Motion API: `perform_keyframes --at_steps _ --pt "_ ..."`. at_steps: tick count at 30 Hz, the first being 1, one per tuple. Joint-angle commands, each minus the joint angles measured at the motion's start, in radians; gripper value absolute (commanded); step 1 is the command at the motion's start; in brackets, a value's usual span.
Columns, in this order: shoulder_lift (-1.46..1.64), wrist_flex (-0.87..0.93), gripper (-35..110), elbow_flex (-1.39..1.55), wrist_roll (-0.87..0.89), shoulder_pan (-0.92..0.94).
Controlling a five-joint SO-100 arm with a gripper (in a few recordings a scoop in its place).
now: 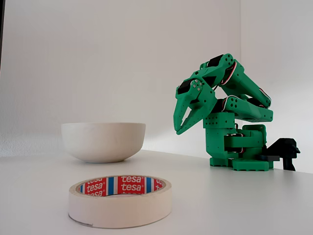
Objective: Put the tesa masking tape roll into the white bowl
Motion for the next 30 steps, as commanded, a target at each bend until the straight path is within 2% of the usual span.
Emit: perform_keyframes --at_steps 1,8,17,22,30 --pt "-0.077 -0.028 -8 -0.152 0.023 0.018" --pt "-0.588 -0.095 -8 -0.494 0.021 -0.009" --pt "-1.055 -0.164 -4 -0.796 0.077 -0.219" --pt "-1.267 -0.285 -5 -0.842 0.092 -0.275" --pt "-1.476 -0.413 4 -0.841 0.114 -0.201"
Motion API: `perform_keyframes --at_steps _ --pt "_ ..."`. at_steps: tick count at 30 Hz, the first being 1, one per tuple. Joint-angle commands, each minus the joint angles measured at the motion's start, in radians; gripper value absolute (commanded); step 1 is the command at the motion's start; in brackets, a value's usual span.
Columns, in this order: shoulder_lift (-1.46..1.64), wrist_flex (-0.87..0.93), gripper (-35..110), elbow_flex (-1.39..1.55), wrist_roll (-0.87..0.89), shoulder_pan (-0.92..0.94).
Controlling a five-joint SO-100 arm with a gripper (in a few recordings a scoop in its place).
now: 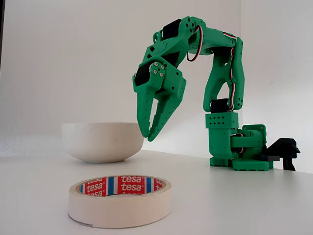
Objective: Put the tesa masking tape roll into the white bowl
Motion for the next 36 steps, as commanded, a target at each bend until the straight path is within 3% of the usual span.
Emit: perform_keyframes --at_steps 1,10,36 --pt "-0.006 -0.041 5 -0.06 0.021 0.028" --pt "-0.094 -0.032 16 -0.1 0.031 -0.025" --pt "-0.351 -0.084 16 -0.267 0.071 -0.141"
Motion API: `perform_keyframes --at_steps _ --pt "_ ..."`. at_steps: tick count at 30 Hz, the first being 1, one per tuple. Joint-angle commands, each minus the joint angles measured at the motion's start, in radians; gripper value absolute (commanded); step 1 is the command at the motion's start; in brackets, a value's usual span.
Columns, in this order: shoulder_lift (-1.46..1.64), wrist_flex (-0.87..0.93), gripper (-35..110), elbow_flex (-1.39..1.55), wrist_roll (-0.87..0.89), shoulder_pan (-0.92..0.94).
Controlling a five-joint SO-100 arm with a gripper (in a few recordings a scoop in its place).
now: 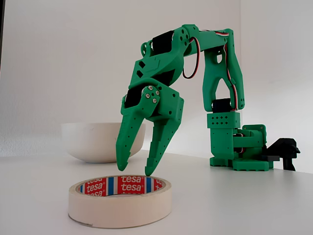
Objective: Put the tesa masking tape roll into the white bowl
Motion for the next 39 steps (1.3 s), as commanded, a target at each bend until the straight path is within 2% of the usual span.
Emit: perform_keyframes --at_steps 1,10,25,39 --pt "0.014 -0.005 16 -0.054 0.018 -0.023" --pt "0.017 0.014 16 -0.055 0.026 -0.052" --pt "0.107 0.146 16 -0.084 0.026 -0.069" --pt "-0.061 0.071 14 -0.083 0.067 -0.121"
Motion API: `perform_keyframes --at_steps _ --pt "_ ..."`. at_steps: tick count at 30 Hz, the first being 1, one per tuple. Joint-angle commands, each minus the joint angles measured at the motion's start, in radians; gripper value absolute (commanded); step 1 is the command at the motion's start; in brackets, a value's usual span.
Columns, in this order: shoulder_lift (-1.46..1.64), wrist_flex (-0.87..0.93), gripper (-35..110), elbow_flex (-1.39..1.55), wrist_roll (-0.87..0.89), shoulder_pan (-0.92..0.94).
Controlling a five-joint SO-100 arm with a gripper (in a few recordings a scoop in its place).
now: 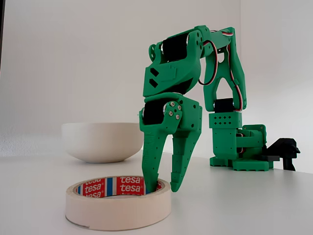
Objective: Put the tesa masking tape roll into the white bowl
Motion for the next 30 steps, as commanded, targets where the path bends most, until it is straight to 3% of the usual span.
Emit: perform_keyframes --at_steps 1,2,4,17,25,30 --pt "0.018 -0.012 13 -0.052 0.018 -0.021" --pt "0.015 -0.009 11 -0.057 0.02 -0.021" --pt "0.015 -0.006 -8 -0.057 0.025 -0.021" --pt "0.158 0.06 -8 -0.057 0.005 -0.018" --pt "0.526 0.434 -8 -0.359 -0.029 0.107" --pt "0.649 0.588 -8 -0.558 -0.044 0.314"
